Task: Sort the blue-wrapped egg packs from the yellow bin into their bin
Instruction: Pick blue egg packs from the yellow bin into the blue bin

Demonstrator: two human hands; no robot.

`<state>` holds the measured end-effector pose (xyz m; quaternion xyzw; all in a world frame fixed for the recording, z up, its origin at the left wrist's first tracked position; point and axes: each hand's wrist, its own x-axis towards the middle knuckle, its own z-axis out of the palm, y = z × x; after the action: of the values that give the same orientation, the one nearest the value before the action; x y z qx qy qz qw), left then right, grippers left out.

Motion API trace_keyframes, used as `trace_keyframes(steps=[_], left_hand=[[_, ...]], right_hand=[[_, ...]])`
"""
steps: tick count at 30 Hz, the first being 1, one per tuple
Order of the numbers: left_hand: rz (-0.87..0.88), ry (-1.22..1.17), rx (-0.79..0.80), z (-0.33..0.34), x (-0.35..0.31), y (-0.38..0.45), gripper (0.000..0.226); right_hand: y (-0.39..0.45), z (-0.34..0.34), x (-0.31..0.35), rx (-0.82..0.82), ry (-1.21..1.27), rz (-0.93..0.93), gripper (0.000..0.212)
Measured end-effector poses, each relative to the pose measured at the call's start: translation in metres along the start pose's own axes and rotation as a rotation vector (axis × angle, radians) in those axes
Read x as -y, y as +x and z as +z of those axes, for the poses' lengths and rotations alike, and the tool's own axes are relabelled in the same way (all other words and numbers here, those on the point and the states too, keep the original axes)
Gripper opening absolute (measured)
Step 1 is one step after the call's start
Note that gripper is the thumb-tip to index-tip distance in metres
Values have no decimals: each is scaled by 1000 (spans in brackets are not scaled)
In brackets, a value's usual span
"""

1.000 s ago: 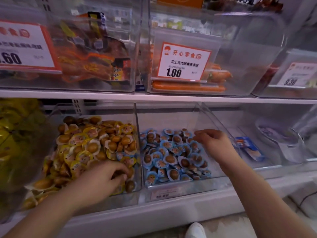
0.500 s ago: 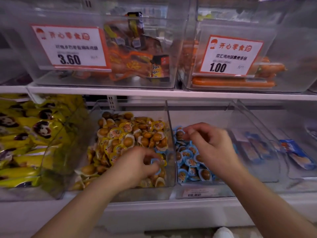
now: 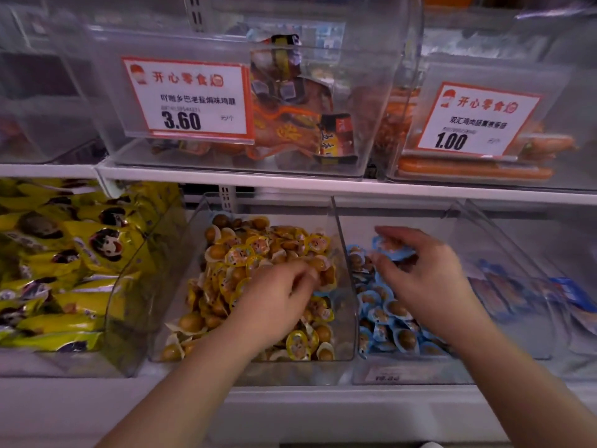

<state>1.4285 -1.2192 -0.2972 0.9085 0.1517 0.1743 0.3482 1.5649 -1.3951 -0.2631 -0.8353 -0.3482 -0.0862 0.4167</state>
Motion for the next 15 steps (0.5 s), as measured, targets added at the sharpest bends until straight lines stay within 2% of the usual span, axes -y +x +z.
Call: trace_keyframes(steps=[2,4,7,10,12,15], left_hand=[[83,333,155,12,14,4,23],[187,500,194,26,22,7,34],[140,561,138,39,27,14,52],[75,622,146,46,28,20,66],[38,627,188,46,27,25,75],[-13,635,345,43,26,29,90]], right_hand=[[1,-2,-14,58,-140,78,34],[-3,1,-16,54,-178,53,29],[-10,8,-8,66,-128,-32,22],[-13,16,-3,113,-88,-88,21],[-14,19,-3,134,-81,-107,21],[-14,21,-5,150,-87,-123,20]])
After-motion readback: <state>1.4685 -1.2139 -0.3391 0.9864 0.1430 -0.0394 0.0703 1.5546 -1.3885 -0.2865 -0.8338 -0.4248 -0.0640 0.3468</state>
